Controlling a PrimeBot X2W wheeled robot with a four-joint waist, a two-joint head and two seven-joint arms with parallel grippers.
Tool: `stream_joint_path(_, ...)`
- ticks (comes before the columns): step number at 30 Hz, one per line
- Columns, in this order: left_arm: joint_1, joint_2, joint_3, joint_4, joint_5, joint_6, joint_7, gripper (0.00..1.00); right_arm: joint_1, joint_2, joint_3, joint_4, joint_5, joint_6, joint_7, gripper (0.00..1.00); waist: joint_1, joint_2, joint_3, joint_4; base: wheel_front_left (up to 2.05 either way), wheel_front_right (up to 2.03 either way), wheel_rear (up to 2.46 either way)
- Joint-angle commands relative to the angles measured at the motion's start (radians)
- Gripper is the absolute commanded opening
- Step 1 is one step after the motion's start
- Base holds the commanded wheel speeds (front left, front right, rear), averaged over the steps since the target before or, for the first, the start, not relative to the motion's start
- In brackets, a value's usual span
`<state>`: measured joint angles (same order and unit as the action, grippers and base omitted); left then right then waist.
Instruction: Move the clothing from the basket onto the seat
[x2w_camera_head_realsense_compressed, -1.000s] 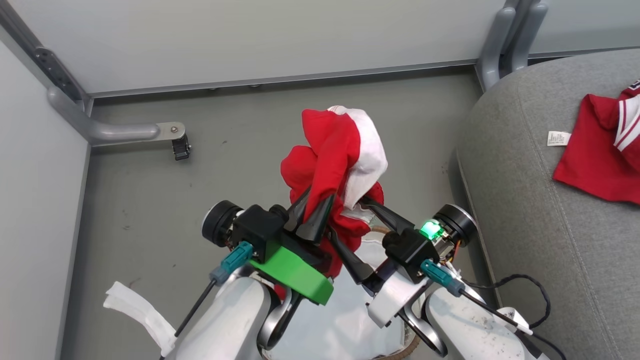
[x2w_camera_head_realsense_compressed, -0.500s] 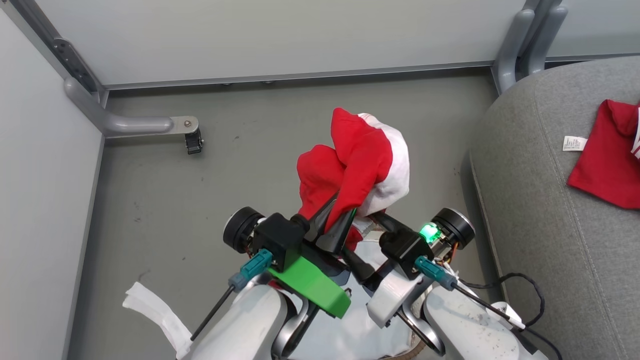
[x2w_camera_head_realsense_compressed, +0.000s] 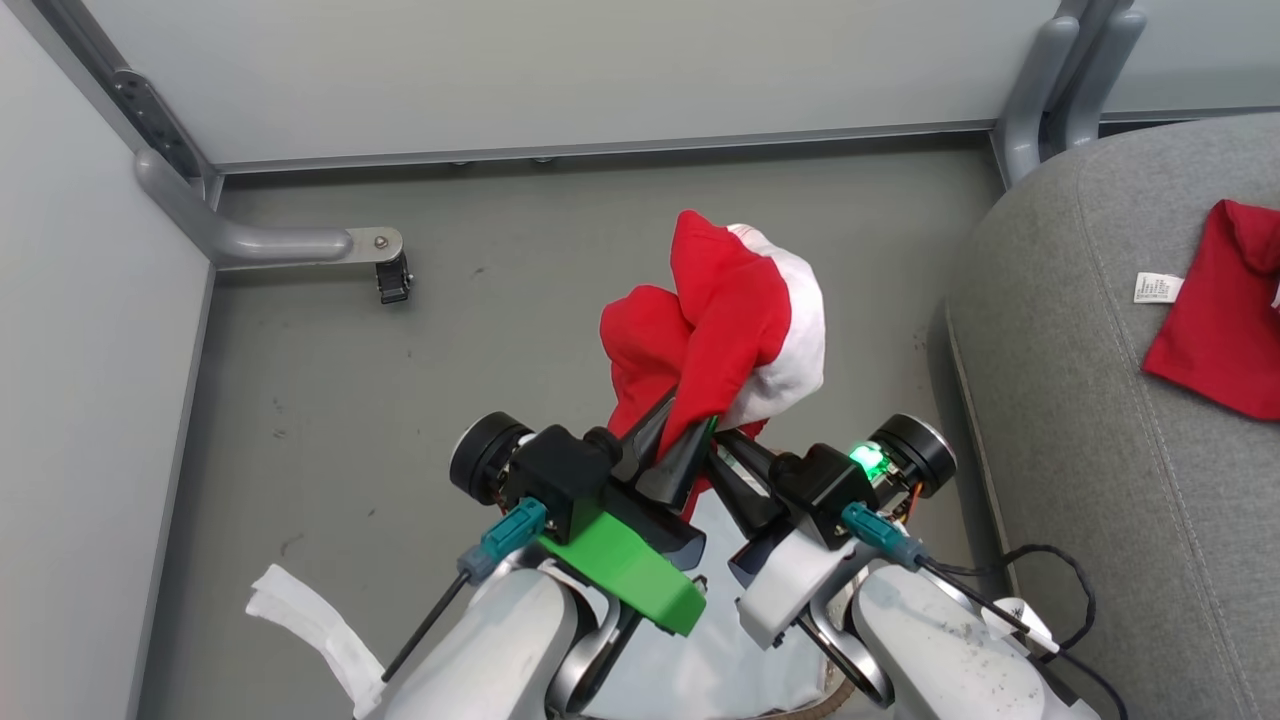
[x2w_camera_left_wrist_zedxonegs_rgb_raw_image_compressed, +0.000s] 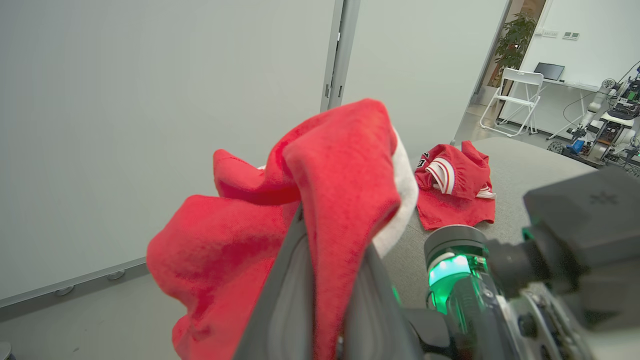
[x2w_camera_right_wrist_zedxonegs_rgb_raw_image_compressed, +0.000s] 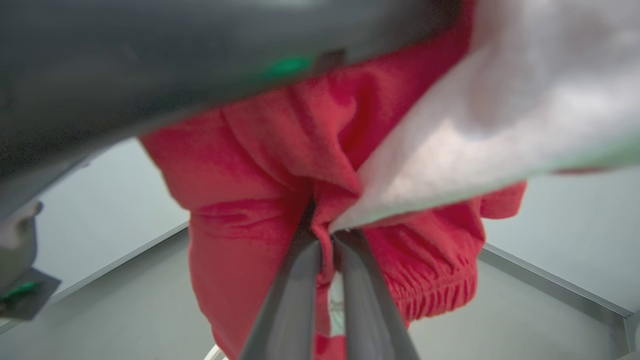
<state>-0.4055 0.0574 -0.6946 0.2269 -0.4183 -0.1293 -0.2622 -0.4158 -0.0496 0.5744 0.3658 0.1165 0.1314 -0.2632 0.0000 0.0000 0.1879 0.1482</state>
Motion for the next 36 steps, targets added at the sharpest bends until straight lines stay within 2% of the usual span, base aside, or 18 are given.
stream_joint_path(1, -0.004, -0.001, 0.006, -0.008, 0.011, -0.002, -0.004, 1.00, 0.011, -0.003, -0.007, -0.005, 0.005, -0.001, -0.002, 0.00, 0.0000, 0.0000, 0.003, -0.002, 0.00, 0.00, 0.00)
stream_joint_path(5, 0.003, -0.001, 0.020, -0.013, 0.023, -0.002, -0.004, 1.00, 0.015, -0.003, -0.031, -0.028, 0.004, -0.001, -0.002, 0.00, 0.0000, 0.0000, 0.008, -0.017, 0.00, 0.00, 0.00)
stream_joint_path(11, 0.019, 0.014, 0.046, -0.007, 0.036, -0.002, -0.004, 1.00, 0.031, -0.003, -0.064, -0.071, 0.005, -0.001, -0.002, 0.00, 0.0000, 0.0000, 0.000, -0.086, 0.00, 0.00, 0.00)
stream_joint_path(19, 0.042, 0.038, 0.070, 0.010, 0.039, -0.002, -0.004, 1.00, 0.062, -0.003, -0.100, -0.094, 0.011, -0.001, -0.002, 0.00, 0.0000, 0.0000, -0.020, -0.248, 0.00, 0.00, 0.00)
stream_joint_path(29, 0.096, 0.068, 0.114, 0.013, 0.048, -0.002, -0.002, 1.00, 0.107, -0.003, -0.126, -0.116, 0.024, -0.001, -0.002, 0.00, 0.0000, 0.0000, -0.049, -0.498, 0.00, 0.00, 0.00)
stream_joint_path(36, 0.132, 0.076, 0.140, 0.013, 0.051, -0.002, -0.002, 1.00, 0.136, -0.002, -0.143, -0.128, 0.025, -0.001, -0.002, 0.00, 0.0000, 0.0000, -0.055, -0.618, 0.00, 0.00, 0.00)
